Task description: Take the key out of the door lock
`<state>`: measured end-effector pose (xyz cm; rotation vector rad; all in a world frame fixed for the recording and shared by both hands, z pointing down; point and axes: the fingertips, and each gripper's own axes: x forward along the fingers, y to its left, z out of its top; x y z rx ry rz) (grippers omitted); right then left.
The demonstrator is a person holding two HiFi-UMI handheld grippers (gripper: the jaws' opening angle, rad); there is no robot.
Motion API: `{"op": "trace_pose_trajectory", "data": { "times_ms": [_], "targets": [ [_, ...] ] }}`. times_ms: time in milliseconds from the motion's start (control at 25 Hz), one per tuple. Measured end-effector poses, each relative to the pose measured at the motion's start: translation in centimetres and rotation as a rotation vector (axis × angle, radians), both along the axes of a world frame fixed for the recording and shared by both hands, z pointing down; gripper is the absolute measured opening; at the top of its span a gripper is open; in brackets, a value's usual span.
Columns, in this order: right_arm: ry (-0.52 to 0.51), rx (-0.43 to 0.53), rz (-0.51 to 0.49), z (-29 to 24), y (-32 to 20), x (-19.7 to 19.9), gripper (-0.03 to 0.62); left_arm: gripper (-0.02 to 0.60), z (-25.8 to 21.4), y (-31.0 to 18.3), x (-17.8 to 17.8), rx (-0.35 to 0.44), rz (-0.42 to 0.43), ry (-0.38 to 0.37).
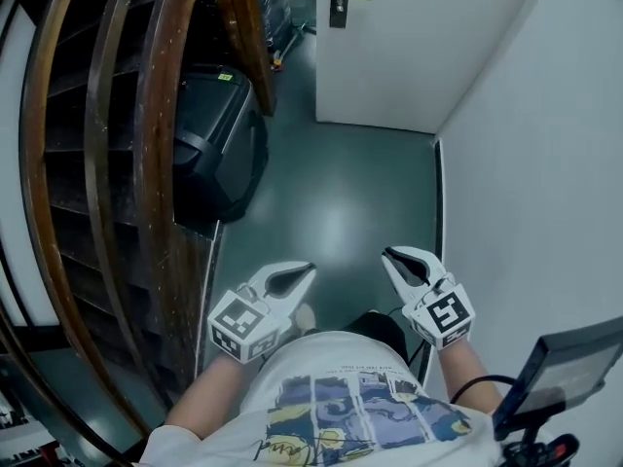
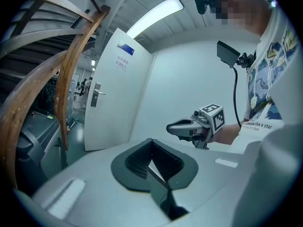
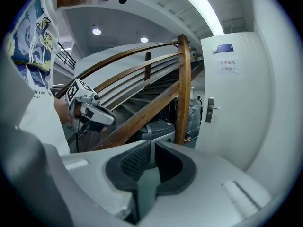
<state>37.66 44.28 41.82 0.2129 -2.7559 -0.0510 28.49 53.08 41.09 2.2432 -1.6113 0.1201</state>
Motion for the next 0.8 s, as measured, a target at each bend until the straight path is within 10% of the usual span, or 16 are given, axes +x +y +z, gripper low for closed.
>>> {"op": "trace_pose_trajectory", "data": {
  "times_ms": [320, 800],
  "targets": [
    [0.044, -0.022, -0.015, 1.2, 1.1, -4.6, 0.031, 0.005, 1.4, 0.1, -4.7, 0.003, -0.025, 0.046],
    [-0.031, -0.012, 0.001, 0.6, -13.0, -12.0, 0.035, 0.017, -0.1, -13.2, -12.2, 0.015, -0.060, -0.027]
  ]
}}
